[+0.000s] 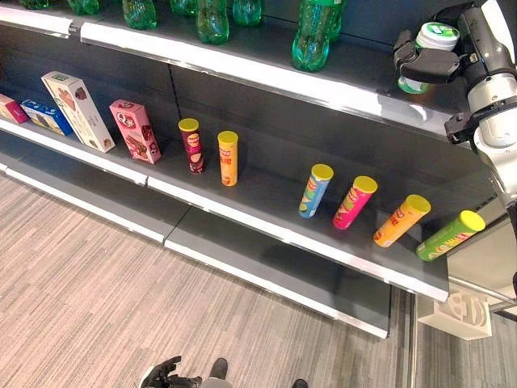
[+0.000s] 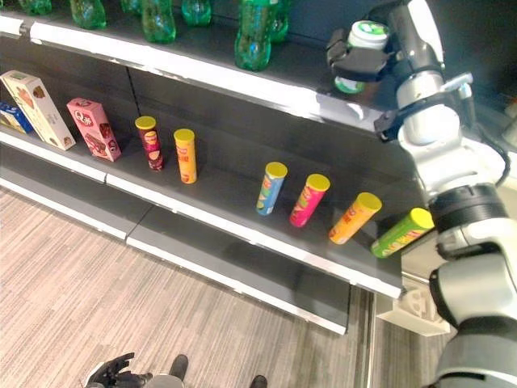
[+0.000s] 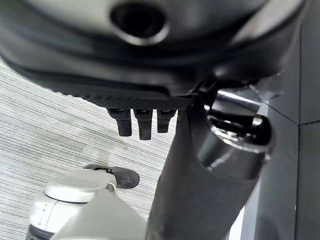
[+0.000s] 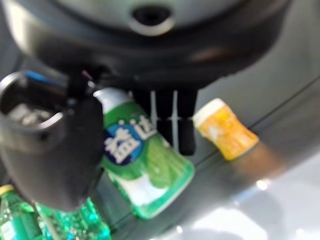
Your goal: Put the goods on the table back onto the shelves and tidy them up.
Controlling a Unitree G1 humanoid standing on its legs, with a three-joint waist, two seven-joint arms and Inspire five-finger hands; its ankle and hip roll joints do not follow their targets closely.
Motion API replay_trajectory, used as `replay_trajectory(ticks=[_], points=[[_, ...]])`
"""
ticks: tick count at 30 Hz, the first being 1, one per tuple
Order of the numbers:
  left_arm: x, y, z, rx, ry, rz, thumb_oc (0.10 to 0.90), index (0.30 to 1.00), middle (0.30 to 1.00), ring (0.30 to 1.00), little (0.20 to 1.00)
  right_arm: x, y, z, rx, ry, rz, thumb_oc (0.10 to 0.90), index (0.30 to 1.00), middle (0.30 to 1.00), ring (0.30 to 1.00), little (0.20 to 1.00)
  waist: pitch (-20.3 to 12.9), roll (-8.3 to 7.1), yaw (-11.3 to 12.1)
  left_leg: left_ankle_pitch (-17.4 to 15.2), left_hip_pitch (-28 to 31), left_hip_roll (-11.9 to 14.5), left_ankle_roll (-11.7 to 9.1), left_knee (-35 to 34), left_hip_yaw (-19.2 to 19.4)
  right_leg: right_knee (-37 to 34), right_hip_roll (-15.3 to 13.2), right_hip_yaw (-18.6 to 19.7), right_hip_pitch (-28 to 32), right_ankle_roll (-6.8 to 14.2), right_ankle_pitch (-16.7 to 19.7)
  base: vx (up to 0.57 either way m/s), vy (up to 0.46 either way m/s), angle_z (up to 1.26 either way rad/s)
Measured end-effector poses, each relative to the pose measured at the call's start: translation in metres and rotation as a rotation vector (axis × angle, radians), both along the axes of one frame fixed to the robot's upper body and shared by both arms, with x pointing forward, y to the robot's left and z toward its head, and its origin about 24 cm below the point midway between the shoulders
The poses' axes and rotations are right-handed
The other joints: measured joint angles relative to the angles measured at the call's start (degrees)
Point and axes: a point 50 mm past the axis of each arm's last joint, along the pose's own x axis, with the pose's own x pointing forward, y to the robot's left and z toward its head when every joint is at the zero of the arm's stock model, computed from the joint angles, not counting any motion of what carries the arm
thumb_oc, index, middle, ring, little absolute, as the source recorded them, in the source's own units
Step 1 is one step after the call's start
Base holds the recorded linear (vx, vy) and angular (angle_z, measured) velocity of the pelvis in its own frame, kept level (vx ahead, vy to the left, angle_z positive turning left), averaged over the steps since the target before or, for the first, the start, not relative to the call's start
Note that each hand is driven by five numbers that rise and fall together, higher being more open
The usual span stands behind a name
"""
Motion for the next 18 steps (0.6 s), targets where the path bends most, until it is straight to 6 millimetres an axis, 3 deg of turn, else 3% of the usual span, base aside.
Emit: replay_trajectory(ticks=[7, 18], points=[[0.007, -0.001, 0.002, 0.001, -0.018, -0.017, 0.8, 0.9, 0.9, 0.9, 0.9, 0.01, -0.002, -0.017, 0.09, 0.046, -0.013, 0.4, 0.3, 0.3, 0.3, 0.3, -0.1, 0.21, -0.7, 0.0, 0.1, 0.2, 0.0, 0.0, 0.3, 0.0, -0.1, 0.1, -0.1, 0.0, 0.0, 0.0, 0.0, -0.01], [0.005, -0.001, 0.001, 0.001, -0.013, -0.016, 0.8, 0.9, 0.9, 0.9, 0.9, 0.011, -0.009, -0.019, 0.121, 0.06, -0.04, 0.4, 0.3, 0.3, 0.3, 0.3, -0.6, 1.05, -1.1, 0.0, 0.0, 0.1, 0.0, 0.0, 0.6, 0.0, -0.2, 0.2, -0.4, 0.0, 0.0, 0.0, 0.0, 0.0]])
